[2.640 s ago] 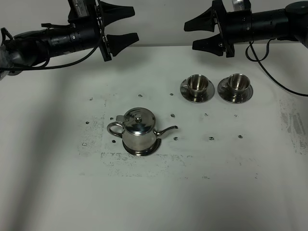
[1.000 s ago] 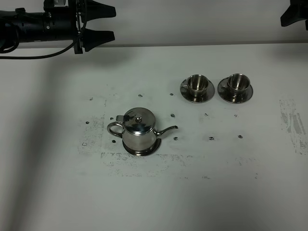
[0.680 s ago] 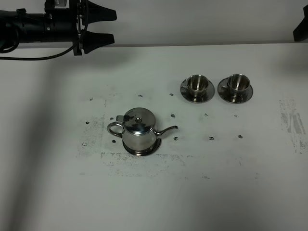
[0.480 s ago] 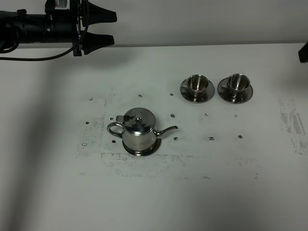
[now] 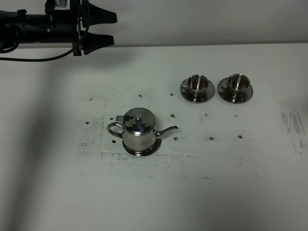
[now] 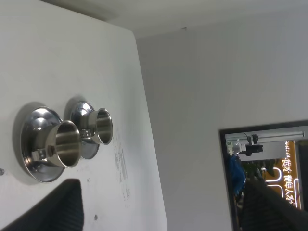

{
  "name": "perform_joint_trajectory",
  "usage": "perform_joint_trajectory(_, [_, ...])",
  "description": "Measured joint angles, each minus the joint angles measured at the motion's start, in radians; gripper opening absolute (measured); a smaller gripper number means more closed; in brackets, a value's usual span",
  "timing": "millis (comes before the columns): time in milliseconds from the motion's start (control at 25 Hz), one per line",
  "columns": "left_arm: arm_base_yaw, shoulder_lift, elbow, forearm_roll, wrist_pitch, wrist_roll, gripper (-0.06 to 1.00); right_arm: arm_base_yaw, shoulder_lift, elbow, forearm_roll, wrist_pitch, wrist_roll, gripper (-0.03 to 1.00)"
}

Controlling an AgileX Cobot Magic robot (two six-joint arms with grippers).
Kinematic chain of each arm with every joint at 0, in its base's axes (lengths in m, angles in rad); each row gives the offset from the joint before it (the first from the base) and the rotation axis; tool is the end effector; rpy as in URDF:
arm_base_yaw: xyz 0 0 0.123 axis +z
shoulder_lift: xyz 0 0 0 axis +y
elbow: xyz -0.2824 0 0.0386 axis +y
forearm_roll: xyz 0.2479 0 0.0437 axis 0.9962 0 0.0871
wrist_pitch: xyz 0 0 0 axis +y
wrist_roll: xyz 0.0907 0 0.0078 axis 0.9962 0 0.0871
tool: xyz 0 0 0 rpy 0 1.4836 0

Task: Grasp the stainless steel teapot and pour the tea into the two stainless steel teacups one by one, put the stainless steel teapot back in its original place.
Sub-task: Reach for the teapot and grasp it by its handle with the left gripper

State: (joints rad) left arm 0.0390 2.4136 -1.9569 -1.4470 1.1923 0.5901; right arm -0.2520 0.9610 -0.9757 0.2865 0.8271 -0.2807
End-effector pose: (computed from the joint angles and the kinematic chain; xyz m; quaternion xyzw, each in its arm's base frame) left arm 0.5086 -0.0642 0.1901 -0.0288 0.7870 -0.5850 0.1939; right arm 0.1838 -0.0277 0.3662 0.0321 0.9032 0.0238 0.4274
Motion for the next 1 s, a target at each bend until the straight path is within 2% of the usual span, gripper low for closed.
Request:
perform_joint_trajectory(320, [0.000,0.000,0.000,0.002,0.000,0.014,0.65,0.000,-0.344,0.290,-0.043,-0.086,0.008,0.59])
perform_joint_trajectory(440, [0.000,-0.005,0.000,0.048,0.001,0.022,0.65,0.000,-0.470,0.373,-0.044,-0.095,0.008,0.59])
perform_joint_trajectory(520, [0.000,-0.016,0.000,0.088,0.001,0.023,0.65,0.000,-0.544,0.417,-0.045,-0.094,0.008,0.59])
perform_joint_trajectory(760, [0.005,-0.071,0.000,0.089,0.002,0.026,0.65,0.000,-0.675,0.510,-0.047,-0.018,0.008,0.59])
perform_joint_trajectory(1000, [0.044,-0.121,0.000,0.106,0.002,0.026,0.65,0.000,-0.709,0.512,-0.050,0.011,0.012,0.59])
